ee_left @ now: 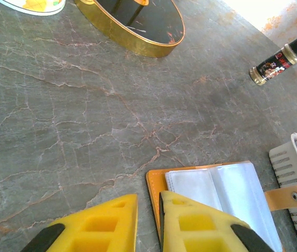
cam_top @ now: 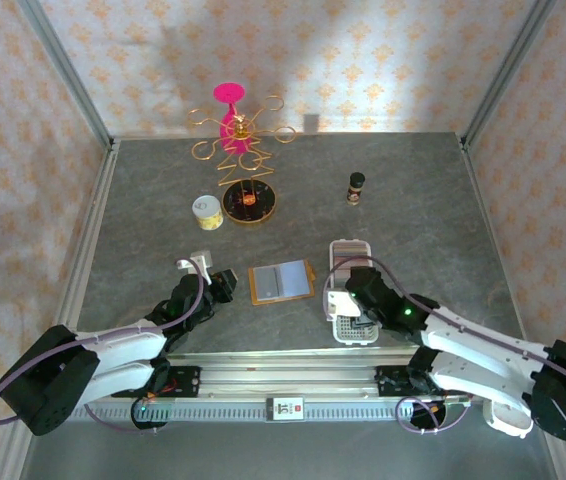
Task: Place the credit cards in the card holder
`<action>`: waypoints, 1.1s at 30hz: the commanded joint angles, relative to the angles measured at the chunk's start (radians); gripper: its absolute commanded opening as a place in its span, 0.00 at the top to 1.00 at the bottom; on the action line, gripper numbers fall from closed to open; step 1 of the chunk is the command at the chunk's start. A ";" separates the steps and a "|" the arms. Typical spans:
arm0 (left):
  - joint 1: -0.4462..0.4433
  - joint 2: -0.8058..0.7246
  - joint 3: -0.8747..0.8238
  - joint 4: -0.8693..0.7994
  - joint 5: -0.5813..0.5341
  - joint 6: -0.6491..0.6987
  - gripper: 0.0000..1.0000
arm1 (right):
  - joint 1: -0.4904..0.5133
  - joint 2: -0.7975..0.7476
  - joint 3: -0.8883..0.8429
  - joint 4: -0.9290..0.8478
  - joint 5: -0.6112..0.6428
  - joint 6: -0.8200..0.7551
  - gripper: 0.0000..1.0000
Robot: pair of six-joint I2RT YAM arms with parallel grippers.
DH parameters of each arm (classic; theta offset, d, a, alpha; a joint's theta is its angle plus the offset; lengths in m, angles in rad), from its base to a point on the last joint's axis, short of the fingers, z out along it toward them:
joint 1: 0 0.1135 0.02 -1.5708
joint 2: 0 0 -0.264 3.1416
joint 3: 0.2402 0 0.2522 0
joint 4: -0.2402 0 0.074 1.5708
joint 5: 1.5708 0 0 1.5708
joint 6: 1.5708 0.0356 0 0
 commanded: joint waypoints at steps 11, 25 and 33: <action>0.001 0.010 -0.001 0.034 0.013 0.016 0.81 | -0.006 0.053 0.003 0.036 0.023 -0.024 0.48; 0.001 0.046 0.008 0.042 0.025 0.015 0.81 | -0.007 -0.010 0.010 -0.005 0.020 -0.023 0.76; 0.001 0.047 0.008 0.041 0.022 0.019 0.81 | -0.007 -0.022 0.014 -0.017 0.015 -0.020 0.86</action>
